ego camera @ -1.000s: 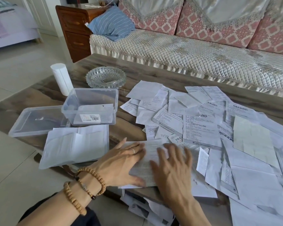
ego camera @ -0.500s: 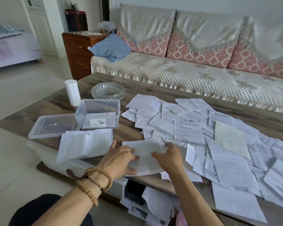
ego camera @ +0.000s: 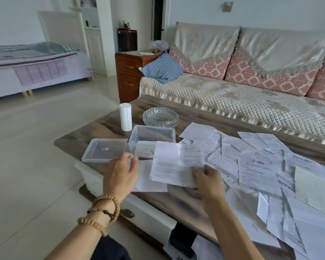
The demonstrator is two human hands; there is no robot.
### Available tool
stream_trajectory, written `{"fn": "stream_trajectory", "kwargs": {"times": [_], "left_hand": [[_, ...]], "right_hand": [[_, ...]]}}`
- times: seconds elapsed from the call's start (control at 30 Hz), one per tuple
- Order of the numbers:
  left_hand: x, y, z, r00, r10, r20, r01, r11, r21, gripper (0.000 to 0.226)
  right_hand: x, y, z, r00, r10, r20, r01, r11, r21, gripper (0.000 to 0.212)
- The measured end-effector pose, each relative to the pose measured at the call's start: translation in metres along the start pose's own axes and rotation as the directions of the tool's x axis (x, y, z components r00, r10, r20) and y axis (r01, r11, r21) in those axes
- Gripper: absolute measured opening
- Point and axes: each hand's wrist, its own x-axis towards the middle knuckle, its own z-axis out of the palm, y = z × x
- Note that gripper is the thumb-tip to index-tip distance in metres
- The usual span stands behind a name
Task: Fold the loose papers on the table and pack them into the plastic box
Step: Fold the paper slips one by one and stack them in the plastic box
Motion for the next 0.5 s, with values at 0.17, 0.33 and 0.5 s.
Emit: {"fn": "stream_trajectory", "kwargs": {"times": [0.17,0.33,0.5], "left_hand": [[0.028,-0.063,-0.009,0.892,-0.441,0.101,0.452,0.866,-0.212,0.066],[0.033,-0.072,-0.006,0.826,-0.507,0.247,0.557,0.801,-0.219,0.068],[0.042,-0.066,0.005,0.784,-0.487,0.384,0.621,0.611,-0.492,0.039]], "right_hand": [[-0.004,0.001,0.101,0.981,-0.040,0.191,0.067,0.989,-0.135,0.022],[0.003,0.013,0.140,0.980,0.005,0.198,0.084,0.895,-0.438,0.022],[0.002,0.015,0.138,0.983,0.018,0.182,0.065,0.894,-0.443,0.023]]}}
